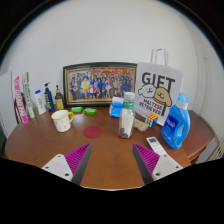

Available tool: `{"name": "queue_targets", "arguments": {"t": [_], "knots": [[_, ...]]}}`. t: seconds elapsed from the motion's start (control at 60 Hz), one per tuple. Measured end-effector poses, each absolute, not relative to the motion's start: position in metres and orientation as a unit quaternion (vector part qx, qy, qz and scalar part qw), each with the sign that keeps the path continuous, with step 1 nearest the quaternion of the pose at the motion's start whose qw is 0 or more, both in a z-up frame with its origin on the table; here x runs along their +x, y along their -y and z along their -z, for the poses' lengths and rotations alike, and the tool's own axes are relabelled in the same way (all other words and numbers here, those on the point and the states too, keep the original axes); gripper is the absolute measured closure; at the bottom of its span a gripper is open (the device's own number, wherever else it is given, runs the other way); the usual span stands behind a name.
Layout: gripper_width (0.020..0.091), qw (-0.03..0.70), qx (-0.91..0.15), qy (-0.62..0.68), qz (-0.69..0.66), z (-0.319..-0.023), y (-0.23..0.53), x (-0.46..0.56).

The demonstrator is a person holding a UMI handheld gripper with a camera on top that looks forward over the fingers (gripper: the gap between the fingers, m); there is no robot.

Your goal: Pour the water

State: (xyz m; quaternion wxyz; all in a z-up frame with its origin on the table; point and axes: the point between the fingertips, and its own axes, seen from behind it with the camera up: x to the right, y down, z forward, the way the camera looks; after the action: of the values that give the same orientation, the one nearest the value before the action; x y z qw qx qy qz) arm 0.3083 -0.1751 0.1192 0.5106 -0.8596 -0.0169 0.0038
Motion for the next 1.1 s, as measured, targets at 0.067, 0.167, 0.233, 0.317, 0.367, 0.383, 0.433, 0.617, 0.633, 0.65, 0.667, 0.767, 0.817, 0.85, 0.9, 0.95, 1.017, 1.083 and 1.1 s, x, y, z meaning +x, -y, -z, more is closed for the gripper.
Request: {"name": "queue_targets", "arguments": {"t": [0.067, 0.167, 0.233, 0.317, 0.367, 0.383, 0.433, 0.617, 0.633, 0.65, 0.667, 0.767, 0.817, 0.85, 0.9, 0.95, 1.017, 1.083, 1.1], "knots": [[0.0248, 0.517, -0.856, 0.013, -0.001, -0.11, 0.144, 0.329], [0.0249, 0.533, -0.846, 0.008, -0.002, -0.1, 0.096, 0.348], [0.0251, 0.545, -0.839, 0.003, -0.003, -0.094, 0.066, 0.356], [0.0247, 0.555, -0.832, -0.002, 0.001, -0.085, 0.032, 0.363], [0.0249, 0.562, -0.827, -0.004, 0.004, -0.081, 0.014, 0.366], [0.0249, 0.565, -0.825, -0.004, 0.004, -0.079, 0.009, 0.367], [0.0256, 0.569, -0.823, -0.007, 0.006, -0.075, -0.006, 0.366], [0.0444, 0.569, -0.822, -0.002, 0.023, -0.058, -0.04, 0.364], [0.0463, 0.57, -0.821, -0.003, 0.028, -0.058, -0.041, 0.366], [0.0483, 0.57, -0.821, -0.004, 0.034, -0.058, -0.043, 0.368], [0.0507, 0.571, -0.82, -0.004, 0.038, -0.057, -0.044, 0.371], [0.059, 0.575, -0.817, -0.014, 0.033, -0.058, -0.045, 0.371], [0.062, 0.576, -0.817, -0.013, 0.034, -0.058, -0.045, 0.371], [0.064, 0.576, -0.817, -0.006, 0.036, -0.058, -0.046, 0.37], [0.0669, 0.574, -0.817, 0.009, 0.044, -0.059, -0.046, 0.368], [0.0678, 0.571, -0.819, 0.023, 0.058, -0.06, -0.045, 0.366], [0.0678, 0.566, -0.819, 0.039, 0.081, -0.066, -0.046, 0.364], [0.0676, 0.569, -0.812, 0.061, 0.116, -0.082, -0.049, 0.362], [0.0678, 0.57, -0.809, 0.069, 0.127, -0.087, -0.05, 0.36]]}}
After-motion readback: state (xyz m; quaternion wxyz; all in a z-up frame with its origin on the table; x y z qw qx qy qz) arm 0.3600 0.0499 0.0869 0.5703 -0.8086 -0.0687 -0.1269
